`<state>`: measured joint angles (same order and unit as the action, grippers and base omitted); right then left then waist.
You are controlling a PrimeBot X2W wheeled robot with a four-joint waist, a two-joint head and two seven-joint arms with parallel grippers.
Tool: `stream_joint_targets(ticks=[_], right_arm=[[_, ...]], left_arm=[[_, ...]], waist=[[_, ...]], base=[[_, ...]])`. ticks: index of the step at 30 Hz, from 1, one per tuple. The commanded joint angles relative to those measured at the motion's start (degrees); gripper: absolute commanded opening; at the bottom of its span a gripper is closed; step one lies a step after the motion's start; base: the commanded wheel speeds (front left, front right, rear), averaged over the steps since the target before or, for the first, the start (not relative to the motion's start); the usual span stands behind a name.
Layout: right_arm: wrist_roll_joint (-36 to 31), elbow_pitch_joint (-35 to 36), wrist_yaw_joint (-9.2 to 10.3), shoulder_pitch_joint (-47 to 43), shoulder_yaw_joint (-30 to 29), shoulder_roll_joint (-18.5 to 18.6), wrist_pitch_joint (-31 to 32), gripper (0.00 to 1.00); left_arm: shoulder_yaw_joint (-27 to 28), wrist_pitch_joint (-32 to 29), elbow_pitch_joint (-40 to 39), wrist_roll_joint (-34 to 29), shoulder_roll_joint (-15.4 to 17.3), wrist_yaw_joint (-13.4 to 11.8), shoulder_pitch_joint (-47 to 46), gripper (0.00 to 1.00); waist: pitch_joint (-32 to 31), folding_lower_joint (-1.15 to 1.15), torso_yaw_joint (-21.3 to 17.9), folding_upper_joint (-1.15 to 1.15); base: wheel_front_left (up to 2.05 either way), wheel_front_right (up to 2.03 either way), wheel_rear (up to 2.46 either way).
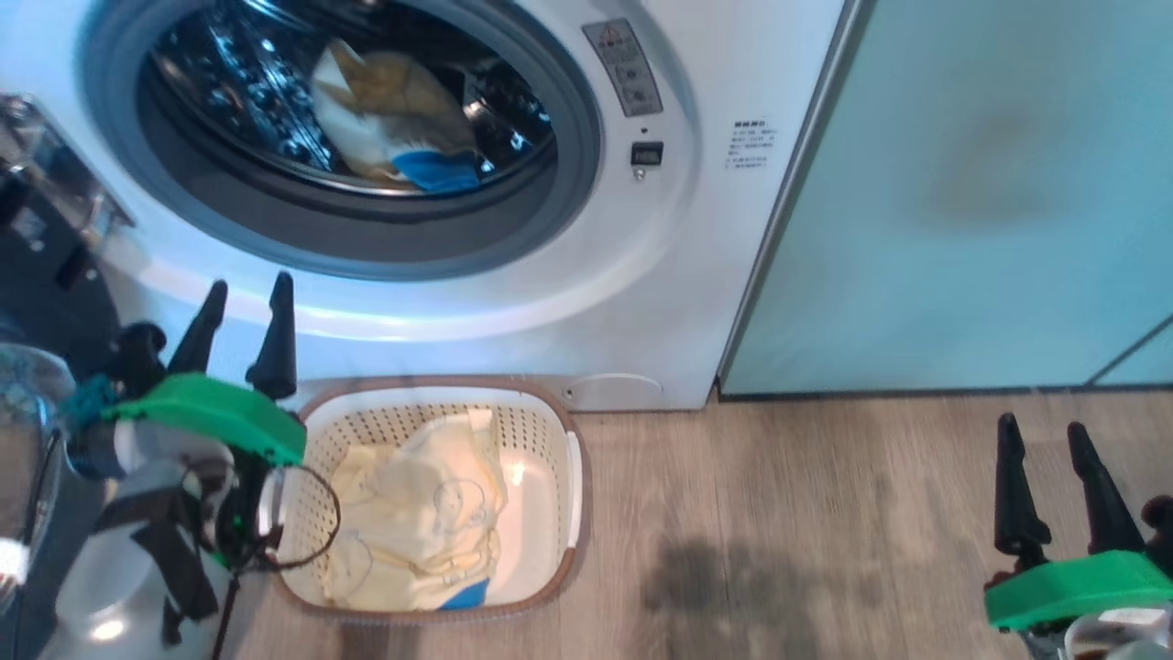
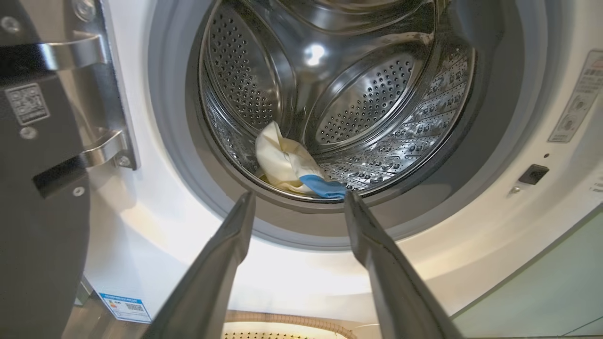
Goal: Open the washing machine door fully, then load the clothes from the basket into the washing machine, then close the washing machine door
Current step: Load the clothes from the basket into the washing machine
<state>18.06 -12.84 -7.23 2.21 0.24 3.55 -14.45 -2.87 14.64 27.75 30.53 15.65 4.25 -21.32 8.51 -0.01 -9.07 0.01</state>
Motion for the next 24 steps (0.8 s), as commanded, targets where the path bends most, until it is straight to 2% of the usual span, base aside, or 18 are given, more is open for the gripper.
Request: stream_joint_targets(ticks=[1, 14, 24], right_arm=[[-0.5, 1.6, -0.25, 0.5, 1.2, 1.4, -0.5, 1.00], [-0.8, 1.9, -0.25, -4.2, 0.7, 2.2, -0.5, 1.00], [-1.1, 2.8, -0.25, -4.5, 0.4, 2.3, -0.5, 1.00]], left_arm=[[2.9, 0.4, -2.1, -0.6, 1.7, 0.3, -1.2, 1.00], [9.4, 0.4, -1.9, -4.8, -0.9, 2.1, 8.9, 1.00], [11.6, 0.4, -2.3, -7.0, -2.1, 2.9, 11.7, 1.00]], waist=[[-1.2, 0.01, 0.4, -0.01], [-7.4, 0.01, 1.2, -0.01], [-7.8, 0.01, 2.3, -0.01]], base=[[0.00, 0.00, 0.00], [0.00, 0.00, 0.00], [0.00, 0.00, 0.00]])
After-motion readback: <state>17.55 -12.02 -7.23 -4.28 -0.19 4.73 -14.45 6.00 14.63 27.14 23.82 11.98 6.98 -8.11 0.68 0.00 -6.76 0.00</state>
